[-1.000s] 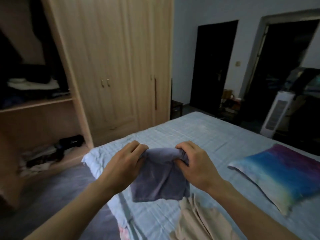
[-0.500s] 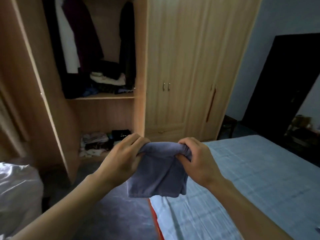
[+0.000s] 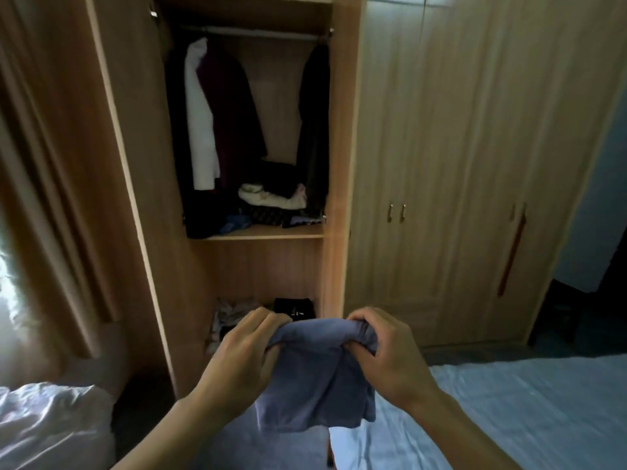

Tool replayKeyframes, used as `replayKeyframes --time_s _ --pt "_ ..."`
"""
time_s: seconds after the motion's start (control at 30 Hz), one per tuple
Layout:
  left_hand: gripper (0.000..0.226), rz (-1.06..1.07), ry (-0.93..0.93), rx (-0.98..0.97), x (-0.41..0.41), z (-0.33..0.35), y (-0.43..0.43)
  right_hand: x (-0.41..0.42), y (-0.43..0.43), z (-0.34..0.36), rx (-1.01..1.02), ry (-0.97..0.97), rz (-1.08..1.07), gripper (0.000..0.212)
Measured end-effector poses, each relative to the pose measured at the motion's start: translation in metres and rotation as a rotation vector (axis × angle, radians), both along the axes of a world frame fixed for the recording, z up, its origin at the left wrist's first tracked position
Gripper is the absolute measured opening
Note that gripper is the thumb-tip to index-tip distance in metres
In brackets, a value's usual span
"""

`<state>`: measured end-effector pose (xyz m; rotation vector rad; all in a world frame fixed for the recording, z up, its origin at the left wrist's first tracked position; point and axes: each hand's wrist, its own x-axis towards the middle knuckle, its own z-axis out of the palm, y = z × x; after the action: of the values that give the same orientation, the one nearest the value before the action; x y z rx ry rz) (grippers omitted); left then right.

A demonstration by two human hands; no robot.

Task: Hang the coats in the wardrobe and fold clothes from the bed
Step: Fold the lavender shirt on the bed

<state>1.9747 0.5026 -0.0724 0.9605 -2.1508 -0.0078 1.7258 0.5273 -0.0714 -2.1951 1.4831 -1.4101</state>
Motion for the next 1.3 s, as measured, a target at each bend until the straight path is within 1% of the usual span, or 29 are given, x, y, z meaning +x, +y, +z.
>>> replayKeyframes --time_s 0.13,0.27,0.43,0.6,0.7,0.87,0.97,1.1,1.3 --pt "0.03 0.069 0.017 0.002 -0.005 0.009 -0.06 -0.006 -0.078 0.011 -0.003 -0.011 0.07 0.025" --pt "0.028 0.109 0.022 -0.022 -0.002 0.02 -0.116 -0.002 -0.146 0.015 -0.018 -0.016 0.12 0.021" --pt "0.026 0.122 0.032 -0.011 0.017 0.01 -0.195 0.015 -0.231 0.01 -0.013 0.009 0.142 0.023" --pt "0.028 0.102 0.054 -0.032 0.041 -0.005 -0.29 0.039 -0.318 0.001 0.001 0.041 0.135 0.02" --pt "0.027 0.077 0.053 -0.019 0.058 0.0 -0.353 0.055 -0.378 0.009 0.023 0.06 0.116 0.019" --pt "0.026 0.045 0.066 -0.034 0.084 0.01 -0.446 0.079 -0.463 0.019 -0.002 0.054 0.091 0.014" --pt "0.024 0.033 0.071 -0.002 0.093 0.003 -0.489 0.089 -0.502 0.012 0.007 0.045 0.069 0.017" --pt "0.024 0.018 0.047 0.035 0.105 -0.009 -0.545 0.098 -0.559 0.005 0.079 0.058 0.051 0.019" --pt "0.026 0.042 0.066 0.069 0.106 -0.018 -0.634 0.102 -0.649 -0.009 0.057 0.043 0.034 0.021"
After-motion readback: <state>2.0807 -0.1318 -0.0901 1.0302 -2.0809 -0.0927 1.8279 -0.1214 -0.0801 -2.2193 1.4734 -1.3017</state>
